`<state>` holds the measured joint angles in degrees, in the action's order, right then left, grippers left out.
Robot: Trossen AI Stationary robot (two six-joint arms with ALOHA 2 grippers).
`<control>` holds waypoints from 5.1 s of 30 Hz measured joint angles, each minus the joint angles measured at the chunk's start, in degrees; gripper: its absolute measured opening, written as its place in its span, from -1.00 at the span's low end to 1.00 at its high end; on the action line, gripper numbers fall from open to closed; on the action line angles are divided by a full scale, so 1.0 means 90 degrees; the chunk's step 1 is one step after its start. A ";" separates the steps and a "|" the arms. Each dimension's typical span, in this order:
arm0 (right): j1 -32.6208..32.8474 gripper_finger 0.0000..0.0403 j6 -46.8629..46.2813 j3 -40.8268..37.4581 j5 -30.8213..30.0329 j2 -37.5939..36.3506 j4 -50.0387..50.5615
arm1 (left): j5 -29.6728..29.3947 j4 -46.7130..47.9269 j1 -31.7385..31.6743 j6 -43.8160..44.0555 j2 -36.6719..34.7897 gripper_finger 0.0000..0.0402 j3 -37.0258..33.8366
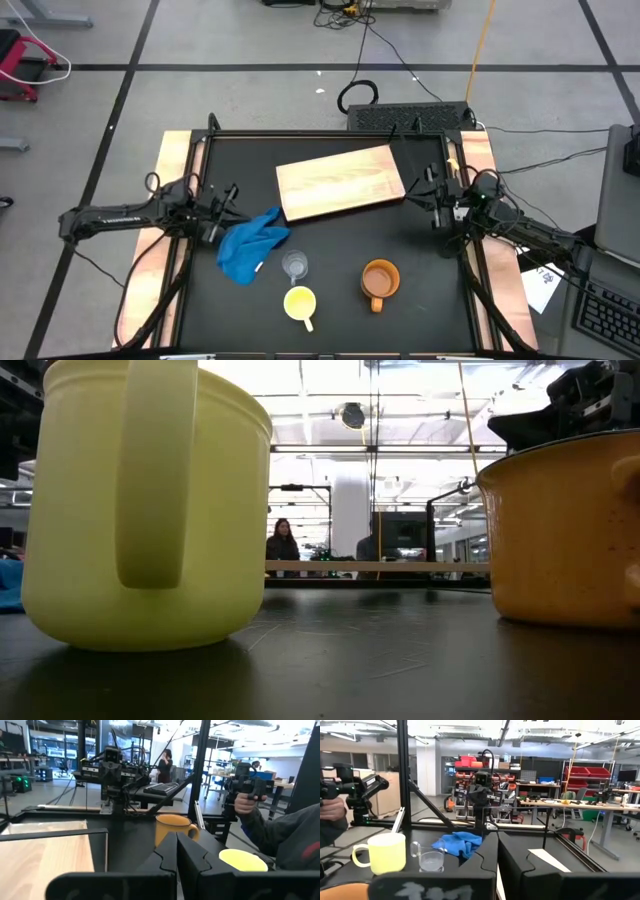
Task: Stack small to large cups/mugs on shelf
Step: Put the brown mug on the shelf
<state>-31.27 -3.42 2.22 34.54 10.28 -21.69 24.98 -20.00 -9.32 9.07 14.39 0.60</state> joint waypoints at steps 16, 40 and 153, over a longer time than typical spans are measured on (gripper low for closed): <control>0.0000 -1.00 0.0006 0.0000 -0.0002 0.0002 0.0343 | -0.0663 0.0090 0.1109 -0.0523 0.1187 -0.98 0.1108; 0.0000 -1.00 0.0034 0.0000 -0.0002 0.0002 0.0488 | -0.1135 0.0008 0.1677 -0.1306 0.2288 -0.98 0.1967; 0.0000 -1.00 -0.0051 0.0010 0.0119 0.0032 0.0525 | -0.3734 0.0354 0.1675 -0.0456 0.0511 -0.98 0.0617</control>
<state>-31.27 -3.88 2.31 35.62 10.57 -16.96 -8.63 -16.82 5.76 4.96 18.98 6.15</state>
